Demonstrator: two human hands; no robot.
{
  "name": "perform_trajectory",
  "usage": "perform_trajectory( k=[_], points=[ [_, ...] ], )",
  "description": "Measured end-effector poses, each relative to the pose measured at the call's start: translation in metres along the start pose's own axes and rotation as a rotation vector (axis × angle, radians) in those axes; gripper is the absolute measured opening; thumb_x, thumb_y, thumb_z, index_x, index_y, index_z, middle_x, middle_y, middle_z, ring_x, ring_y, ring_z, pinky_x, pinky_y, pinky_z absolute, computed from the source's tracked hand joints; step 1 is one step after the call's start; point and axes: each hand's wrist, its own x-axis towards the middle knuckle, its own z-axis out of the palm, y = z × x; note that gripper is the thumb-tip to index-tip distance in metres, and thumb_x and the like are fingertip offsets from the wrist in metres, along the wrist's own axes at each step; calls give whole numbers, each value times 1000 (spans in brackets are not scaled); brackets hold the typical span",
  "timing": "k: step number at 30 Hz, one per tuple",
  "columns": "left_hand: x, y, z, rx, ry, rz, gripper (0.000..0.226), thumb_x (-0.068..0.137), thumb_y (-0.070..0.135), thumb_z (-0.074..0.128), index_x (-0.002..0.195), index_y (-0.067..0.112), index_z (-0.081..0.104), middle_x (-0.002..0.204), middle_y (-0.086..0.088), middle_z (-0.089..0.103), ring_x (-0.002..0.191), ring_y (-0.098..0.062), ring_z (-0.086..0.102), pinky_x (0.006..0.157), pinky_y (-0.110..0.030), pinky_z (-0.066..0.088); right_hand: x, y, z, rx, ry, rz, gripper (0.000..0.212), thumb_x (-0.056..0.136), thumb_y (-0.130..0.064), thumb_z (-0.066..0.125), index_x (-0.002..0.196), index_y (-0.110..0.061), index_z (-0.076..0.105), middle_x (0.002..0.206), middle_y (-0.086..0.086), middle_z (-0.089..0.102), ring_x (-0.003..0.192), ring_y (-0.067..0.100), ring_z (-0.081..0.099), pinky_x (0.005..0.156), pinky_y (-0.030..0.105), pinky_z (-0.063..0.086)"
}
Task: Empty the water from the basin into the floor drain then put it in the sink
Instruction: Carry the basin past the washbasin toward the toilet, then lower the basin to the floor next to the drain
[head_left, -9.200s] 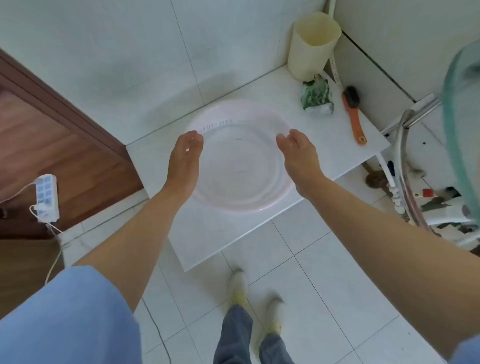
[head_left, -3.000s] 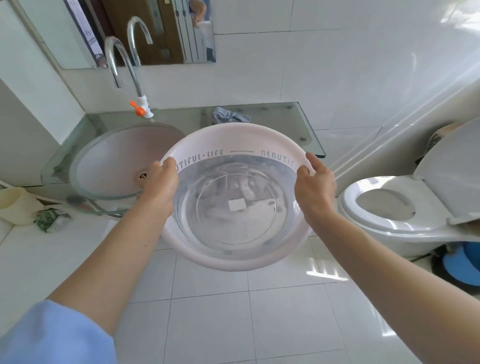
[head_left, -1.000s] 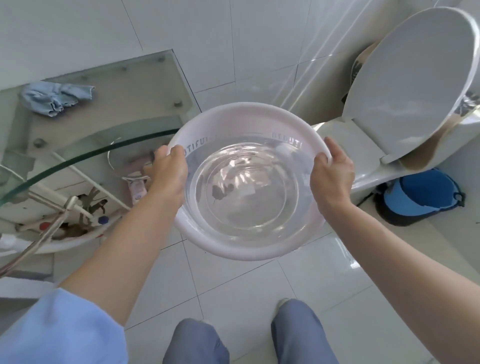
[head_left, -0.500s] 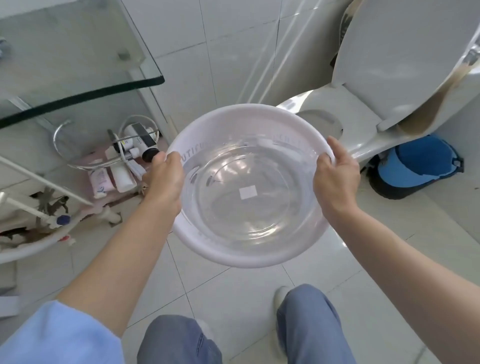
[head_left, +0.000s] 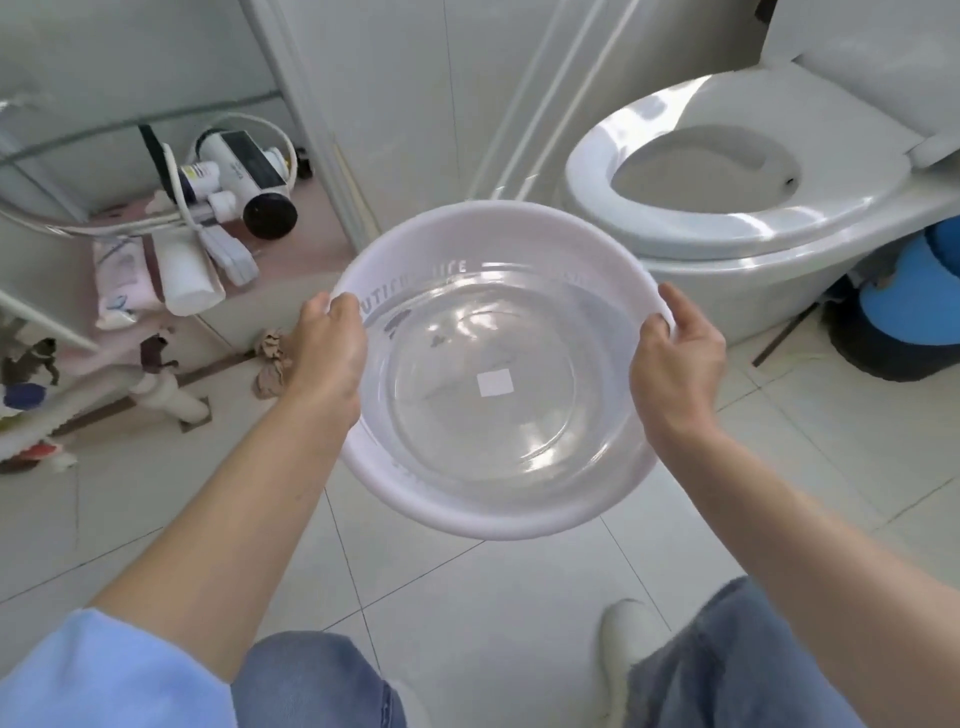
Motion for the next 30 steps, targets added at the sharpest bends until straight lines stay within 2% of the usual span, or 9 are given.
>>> perform_trajectory(
  k=[2,4,6,10,15,17,19,25,30],
  points=[
    [19,-28,2,7,23,-20,49,86,37,38,132,26,47,133,-5,52,118,-29,51,100,-45,43,-1,30,19,-15,-9,2,43,90,-9,40,129,-20,54,96,-19,51,101,5,35,64,13,40],
    [37,-53,3,14,46,-26,45,88,35,38,131,24,48,131,-5,52,117,-29,50,98,-42,43,-2,60,39,-42,-31,9,43,90,-12,40,129,-23,55,109,-5,61,95,14,54,56,17,39],
    [52,-73,1,19,69,-43,42,88,35,39,125,23,52,127,-8,54,116,-31,51,99,-43,44,-1,84,57,-80,-60,40,43,90,-15,39,129,-27,54,120,-10,64,92,-1,61,62,8,36],
    [76,-108,-8,17,100,-80,34,82,35,35,105,25,58,130,-14,52,118,-38,50,101,-51,43,-9,127,93,-110,-84,77,44,90,-13,38,128,-26,55,74,-35,49,52,-25,48,46,-5,33],
    [100,-143,-13,28,162,-70,35,85,31,35,109,20,57,135,-10,49,123,-37,45,96,-44,44,-20,158,127,-97,-91,109,44,90,-12,36,128,-25,55,75,-34,49,73,10,54,44,-5,32],
    [110,-157,-11,15,189,-70,37,86,29,36,115,18,56,138,-6,47,125,-35,45,85,-39,43,-20,169,138,-111,-99,113,44,91,-14,36,128,-27,55,72,-32,46,61,8,53,48,0,35],
    [120,-172,-9,18,225,-71,43,84,28,36,121,19,55,137,-5,48,124,-35,46,80,-38,42,-18,180,151,-117,-103,117,43,92,-15,35,128,-29,55,77,-27,48,67,3,49,65,10,37],
    [138,-210,-5,16,264,-117,50,86,30,41,135,31,47,138,-4,48,122,-30,48,101,-46,43,-12,209,181,-116,-145,125,41,94,-16,34,127,-29,55,96,-19,51,82,6,48,75,18,36],
    [158,-231,-3,-11,232,-153,52,85,29,45,138,29,46,140,-3,47,121,-29,49,94,-37,43,-4,230,201,-192,-173,122,42,94,-14,33,128,-27,55,85,-11,56,82,14,54,86,29,47]
  ],
)
